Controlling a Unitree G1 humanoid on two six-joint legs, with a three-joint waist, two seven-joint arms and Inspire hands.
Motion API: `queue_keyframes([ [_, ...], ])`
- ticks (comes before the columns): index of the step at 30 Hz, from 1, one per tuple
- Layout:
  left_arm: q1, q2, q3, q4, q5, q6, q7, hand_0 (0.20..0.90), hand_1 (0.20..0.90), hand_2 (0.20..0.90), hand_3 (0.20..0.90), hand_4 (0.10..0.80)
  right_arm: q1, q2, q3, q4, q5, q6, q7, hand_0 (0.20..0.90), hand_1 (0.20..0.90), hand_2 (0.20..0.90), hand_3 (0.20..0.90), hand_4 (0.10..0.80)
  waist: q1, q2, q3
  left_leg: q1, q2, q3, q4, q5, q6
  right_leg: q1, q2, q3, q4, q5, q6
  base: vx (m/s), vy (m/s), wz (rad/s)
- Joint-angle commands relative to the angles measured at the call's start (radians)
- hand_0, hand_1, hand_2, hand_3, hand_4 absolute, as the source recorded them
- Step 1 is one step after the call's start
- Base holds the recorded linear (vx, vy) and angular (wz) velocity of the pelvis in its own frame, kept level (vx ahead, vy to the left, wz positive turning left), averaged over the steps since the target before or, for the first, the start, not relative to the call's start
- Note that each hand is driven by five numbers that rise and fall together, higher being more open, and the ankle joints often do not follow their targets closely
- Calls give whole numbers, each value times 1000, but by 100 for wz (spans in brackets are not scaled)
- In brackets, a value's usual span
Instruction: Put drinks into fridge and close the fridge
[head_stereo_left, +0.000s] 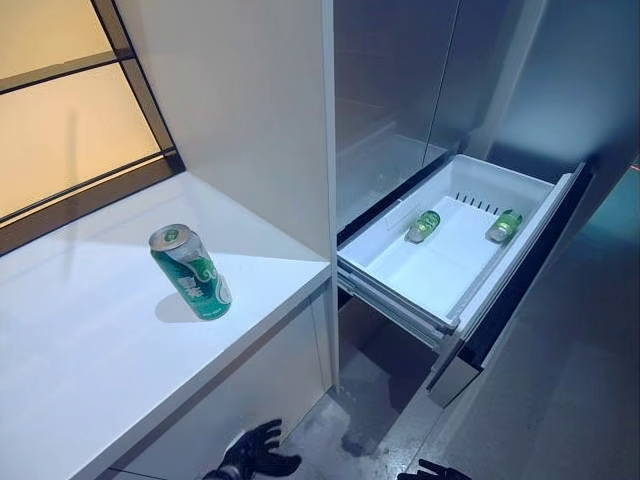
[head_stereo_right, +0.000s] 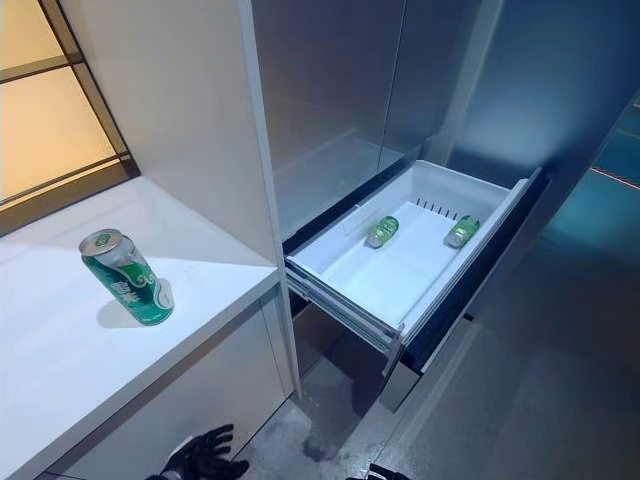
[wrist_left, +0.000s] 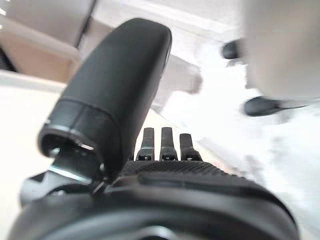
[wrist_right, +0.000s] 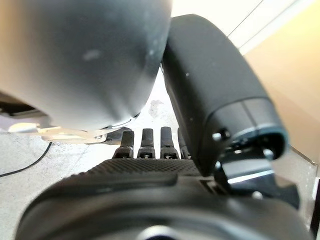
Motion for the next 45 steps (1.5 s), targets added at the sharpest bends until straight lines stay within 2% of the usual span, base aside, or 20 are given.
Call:
queue_keyframes([
  [1, -128, 35, -63, -24, -116, -692, -304, 900, 900, 900, 900, 800, -79, -41, 36, 45, -31, -9, 51, 900, 900, 900, 900, 800, 3, -12, -12, -32, -34, 71, 45, -62, 7, -36, 6, 49, 104, -95, 55, -18, 9, -3],
  [2, -140, 49, -80, -202, -51, -578, -269, 900, 900, 900, 900, 800, -75, -41, 37, 47, -28, -17, 51, 900, 900, 900, 900, 800, 9, -12, -7, -29, -34, 71, 41, -65, 6, -34, 4, 46, 103, -94, 53, -17, 11, -6],
  [5, -147, 73, -110, -290, -30, -555, -279, 900, 900, 900, 900, 800, -71, -40, 32, 47, -31, -23, 50, 900, 900, 900, 900, 800, 14, -8, -5, -31, -34, 69, 41, -65, 7, -37, 4, 46, 106, -94, 54, -29, 7, -7],
  [6, -165, 114, -148, -483, -25, 74, -286, 900, 900, 900, 900, 800, -68, -35, 40, 38, -21, -25, 35, 900, 900, 900, 900, 800, 18, -2, 1, -29, -35, 60, 40, -63, 9, -37, 5, 49, 111, -94, 58, -39, 9, 0],
  [7, -158, 108, -148, -452, -36, -11, -348, 900, 900, 900, 900, 800, -68, -30, 46, 28, -20, -17, 26, 900, 900, 900, 900, 800, 18, 0, -2, -35, -35, 57, 40, -60, 10, -43, 7, 50, 114, -93, 62, -46, 8, -1],
  [8, -152, 108, -156, -441, -88, 15, -397, 900, 900, 900, 900, 800, -69, -31, 48, 19, -21, -9, 23, 900, 900, 900, 900, 800, 17, 2, -4, -37, -36, 55, 40, -59, 11, -47, 8, 52, 115, -93, 62, 0, 0, 0],
  [9, -146, 113, -165, -446, -115, -22, -428, 900, 900, 900, 900, 800, -70, -31, 49, 13, -24, -3, 22, 900, 900, 900, 900, 800, 16, 3, -4, -37, -36, 53, 39, -57, 13, -48, 10, 55, 116, -93, 62, -4, 0, -9],
  [10, -137, 129, -163, -471, -150, 139, -490, 900, 900, 900, 900, 800, -70, -36, 42, 3, -33, 8, 27, 900, 900, 900, 900, 800, 14, 3, 1, -26, -34, 53, 33, -59, 14, -39, 10, 55, 116, -97, 62, -1, -2, -11],
  [12, -123, 139, -153, -503, -215, 109, -543, 900, 900, 900, 900, 800, -69, -43, 40, -5, -33, 14, 34, 900, 900, 900, 900, 800, 15, 3, 0, -28, -33, 53, 30, -56, 13, -42, 11, 55, 114, -95, 61, 2, -2, -4],
  [13, -111, 133, -129, -558, -258, 135, -577, 900, 900, 900, 900, 800, -68, -47, 43, -12, -28, 16, 35, 900, 900, 900, 900, 800, 15, 4, 1, -26, -32, 50, 27, -54, 11, -41, 12, 55, 114, -94, 61, 0, 0, 0],
  [14, -106, 137, -121, -626, -331, -143, -658, 900, 900, 900, 900, 800, -63, -46, 44, -19, -21, 15, 32, 900, 900, 900, 900, 800, 17, 3, 8, -20, -33, 45, 26, -55, 13, -36, 12, 54, 115, -96, 61, 0, 0, 0],
  [16, -132, 174, -101, -809, -492, 19, -689, 900, 900, 900, 900, 800, -55, -41, 35, -3, -30, -9, 38, 900, 900, 900, 900, 800, 21, 2, 6, -23, -34, 42, 23, -57, 14, -40, 11, 55, 116, -95, 60, 0, 0, 0],
  [19, -173, 150, -12, -1049, -759, 280, -736, 900, 900, 900, 900, 800, -45, -26, 35, 12, -23, -34, 28, 900, 900, 900, 900, 800, 34, 0, 3, -24, -38, 30, 19, -62, 20, -37, 9, 52, 111, -95, 57, 0, 0, 0],
  [23, -180, 76, 44, -1259, -1023, 445, -718, 900, 900, 900, 900, 800, -43, 0, 31, 48, -16, -64, 14, 900, 900, 900, 900, 800, 49, -4, -6, -16, -42, 8, 18, -72, 27, -22, 10, 55, 104, -100, 51, 28, -30, 5],
  [27, -186, 42, 46, -1343, -1156, 433, -732, 900, 900, 900, 900, 800, -43, 18, 47, 58, -8, -67, -2, 900, 900, 900, 900, 800, 54, -7, -8, -7, -42, -6, 19, -77, 28, -10, 11, 51, 106, -105, 45, 38, -28, 6],
  [35, -210, 72, 47, -1464, -1241, 274, -682, 900, 900, 900, 900, 800, -42, 30, 100, 58, 0, -73, -16, 900, 900, 900, 900, 800, 61, -7, -2, 4, -42, -28, 20, -74, 22, 8, 15, 39, 108, -117, 33, 7, -3, 3],
  [36, -210, 79, 47, -1468, -1215, 227, -678, 900, 900, 900, 900, 800, -43, 30, 103, 58, -1, -72, -15, 900, 900, 900, 900, 800, 62, -6, -2, 5, -42, -30, 19, -73, 21, 9, 16, 36, 108, -118, 32, 14, -9, 9],
  [39, -215, 133, 92, -1500, -1038, -26, -571, 900, 900, 900, 900, 800, -37, 34, 118, 56, 3, -79, -24, 900, 900, 900, 900, 800, 75, -5, -3, 0, -40, -40, 17, -69, 18, 12, 16, 27, 108, -125, 28, 5, -6, 7],
  [43, -217, 221, 200, -1530, -767, -265, -376, 900, 900, 900, 900, 800, -27, 36, 124, 63, 1, -89, -27, 900, 900, 900, 900, 800, 99, -7, -12, -6, -41, -59, 11, -65, 15, 18, 20, 11, 104, -136, 23, 11, -11, 9],
  [45, -217, 233, 233, -1537, -703, -292, -324, 900, 900, 900, 900, 800, -26, 38, 125, 68, 2, -92, -28, 900, 900, 900, 900, 800, 107, -9, -16, -8, -41, -63, 10, -63, 13, 19, 21, 7, 102, -138, 21, 14, -13, 14],
])
